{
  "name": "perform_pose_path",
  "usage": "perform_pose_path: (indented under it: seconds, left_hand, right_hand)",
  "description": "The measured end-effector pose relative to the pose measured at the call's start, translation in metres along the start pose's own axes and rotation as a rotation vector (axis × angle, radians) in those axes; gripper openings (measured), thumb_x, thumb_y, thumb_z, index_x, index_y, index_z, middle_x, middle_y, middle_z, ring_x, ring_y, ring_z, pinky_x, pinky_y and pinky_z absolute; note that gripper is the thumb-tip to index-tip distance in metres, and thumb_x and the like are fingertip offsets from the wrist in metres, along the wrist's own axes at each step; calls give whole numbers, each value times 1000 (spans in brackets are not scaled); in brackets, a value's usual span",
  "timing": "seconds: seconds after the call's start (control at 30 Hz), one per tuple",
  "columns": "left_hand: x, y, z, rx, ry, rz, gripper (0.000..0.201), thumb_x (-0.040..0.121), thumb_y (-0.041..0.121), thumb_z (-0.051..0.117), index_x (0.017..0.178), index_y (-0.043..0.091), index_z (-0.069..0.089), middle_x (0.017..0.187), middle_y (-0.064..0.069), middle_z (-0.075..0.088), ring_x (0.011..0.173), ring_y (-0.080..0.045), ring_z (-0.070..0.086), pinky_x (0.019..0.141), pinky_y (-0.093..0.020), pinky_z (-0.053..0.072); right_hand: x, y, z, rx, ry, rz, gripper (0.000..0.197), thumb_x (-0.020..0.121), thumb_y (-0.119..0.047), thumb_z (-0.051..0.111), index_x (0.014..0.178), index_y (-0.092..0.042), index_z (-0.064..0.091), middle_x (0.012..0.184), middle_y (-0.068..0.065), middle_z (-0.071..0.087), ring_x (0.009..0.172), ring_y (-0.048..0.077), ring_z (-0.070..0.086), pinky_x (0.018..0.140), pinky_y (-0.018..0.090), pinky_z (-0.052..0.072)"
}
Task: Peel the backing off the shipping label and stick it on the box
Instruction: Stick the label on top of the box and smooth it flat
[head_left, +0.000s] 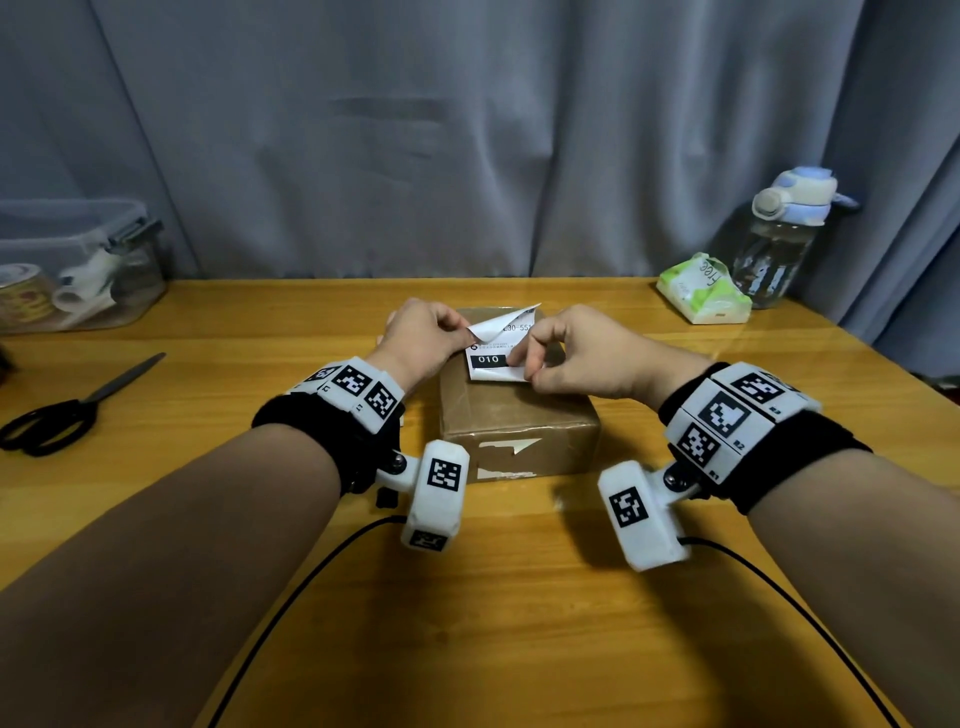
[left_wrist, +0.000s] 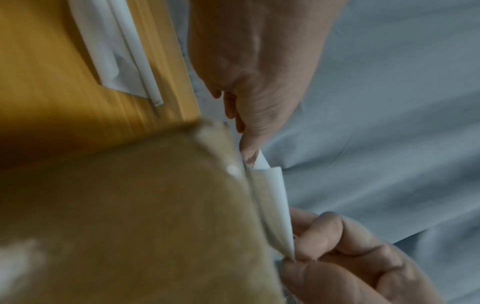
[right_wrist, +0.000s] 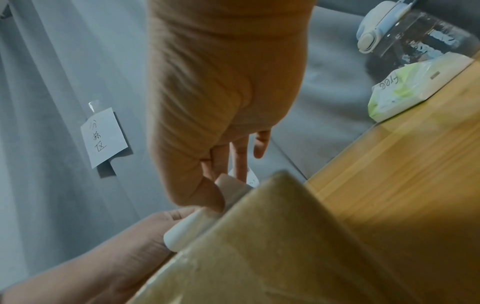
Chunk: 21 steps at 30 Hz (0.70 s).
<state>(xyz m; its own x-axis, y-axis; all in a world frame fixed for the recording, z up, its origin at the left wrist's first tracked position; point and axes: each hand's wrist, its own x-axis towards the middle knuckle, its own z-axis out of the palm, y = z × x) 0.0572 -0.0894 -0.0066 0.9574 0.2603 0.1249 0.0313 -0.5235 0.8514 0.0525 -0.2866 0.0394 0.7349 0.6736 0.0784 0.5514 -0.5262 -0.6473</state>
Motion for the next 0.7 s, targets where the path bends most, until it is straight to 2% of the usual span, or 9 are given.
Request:
perform_pose_path:
  seconds: [0.17,0.27,0.33,0.4,0.43,0.53,0.6,0.67,0.7]
  left_hand:
    - [9,-13,5,68,2,1,19,46,59,63,60,48,67,92,-2,70,103,-35,62,91,-52,51]
    - [-10,5,-2,129,41,-22,13,66,41,73,58,36,64,96,2,55,111,-31,54,100,-47,43]
    - [-12,8,-2,195,62,-13,13,74,35,73,72,33,61,102,1,44,117,-27,44,105,-44,37]
    - [-16,10,-2,253,26,1,25,72,45,73,85,29,59,106,2,38,118,-23,38,106,-42,34]
    - [-17,10,-2,268,10,7,31,70,49,73,88,29,58,107,2,36,118,-22,36,106,-41,34]
    - [-19,10,-5,300,-8,6,35,70,52,72,92,29,57,108,5,33,118,-21,35,107,-43,33]
    - [-19,10,-9,334,-8,1,39,70,54,71,98,28,58,112,5,34,119,-20,35,105,-43,34]
    - [-21,11,-10,364,-14,-6,52,69,58,70,109,28,55,121,3,35,120,-20,35,104,-42,34]
    - [-22,13,-9,373,-24,-3,59,68,59,70,115,27,52,126,2,34,121,-20,34,105,-43,34]
  right_hand:
    - [0,2,3,-6,-31,8,22,72,-4,68,59,-21,62,101,2,71,104,16,64,100,40,48]
    - [1,0,2,11,-47,7,19,73,-9,64,62,-23,60,99,5,71,104,21,64,100,43,48]
    - [1,-4,2,61,-41,3,16,75,-11,60,69,-25,54,91,10,69,94,28,64,90,41,51]
    - [1,-7,3,77,-32,15,10,75,-20,56,72,-25,47,75,6,61,73,24,54,70,33,43]
    - [1,-6,3,57,-17,23,9,73,-27,54,72,-25,45,73,3,57,72,20,50,68,33,38]
    - [-4,8,-5,59,28,57,17,68,-44,48,67,-28,45,80,-3,58,96,22,59,86,40,43]
    - [-9,18,-11,150,65,80,13,79,-33,48,68,-26,46,81,-7,61,106,19,62,97,42,41]
    - [-9,21,-13,205,73,87,18,88,-19,44,70,-23,47,80,-9,60,106,16,61,97,39,39]
    - [-8,18,-11,200,68,91,18,87,-20,45,70,-25,48,81,-8,60,106,18,60,97,40,39]
